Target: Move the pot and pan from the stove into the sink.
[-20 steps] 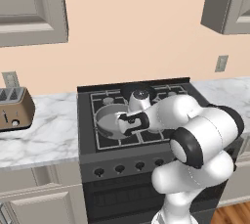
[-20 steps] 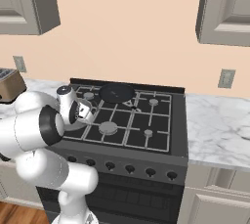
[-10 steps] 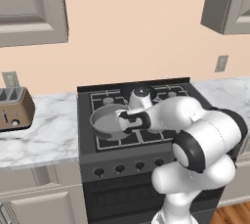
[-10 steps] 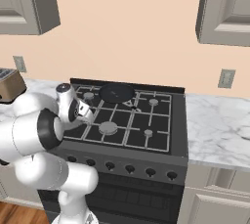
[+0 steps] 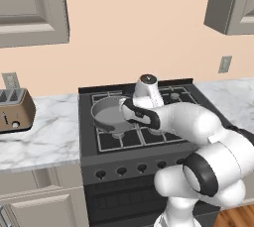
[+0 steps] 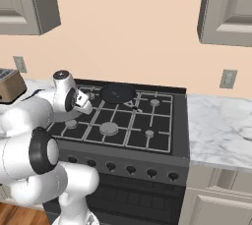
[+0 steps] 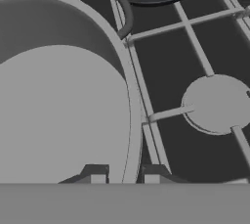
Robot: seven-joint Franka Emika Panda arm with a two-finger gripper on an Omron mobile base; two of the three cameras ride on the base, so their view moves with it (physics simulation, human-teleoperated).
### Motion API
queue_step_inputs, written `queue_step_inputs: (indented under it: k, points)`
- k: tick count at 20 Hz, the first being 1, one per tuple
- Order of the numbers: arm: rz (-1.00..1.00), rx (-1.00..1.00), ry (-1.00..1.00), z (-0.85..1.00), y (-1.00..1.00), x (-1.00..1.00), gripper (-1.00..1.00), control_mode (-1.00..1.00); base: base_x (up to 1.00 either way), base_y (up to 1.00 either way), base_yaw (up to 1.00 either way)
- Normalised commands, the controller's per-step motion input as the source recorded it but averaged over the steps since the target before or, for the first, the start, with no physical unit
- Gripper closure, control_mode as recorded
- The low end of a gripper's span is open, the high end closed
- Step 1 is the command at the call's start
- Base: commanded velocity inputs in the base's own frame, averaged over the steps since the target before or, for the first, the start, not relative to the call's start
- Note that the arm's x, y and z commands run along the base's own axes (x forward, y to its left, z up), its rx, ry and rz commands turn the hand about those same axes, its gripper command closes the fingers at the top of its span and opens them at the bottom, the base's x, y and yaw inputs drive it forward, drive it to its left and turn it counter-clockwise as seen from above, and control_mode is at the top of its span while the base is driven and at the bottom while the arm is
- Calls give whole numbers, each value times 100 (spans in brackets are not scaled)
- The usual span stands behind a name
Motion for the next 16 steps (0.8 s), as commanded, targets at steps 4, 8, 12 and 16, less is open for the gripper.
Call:
queue_step_inputs:
  k: [4,8,12,16]
  points:
    - [-1,6,0,70,-16,-35,100,-100,0,0,0]
    - [0,6,-3,63,-25,-49,100,-100,0,0,0]
    - [0,7,-3,61,-27,-54,100,-100,0,0,0]
    - [0,6,-3,57,-30,-60,100,-100,0,0,0]
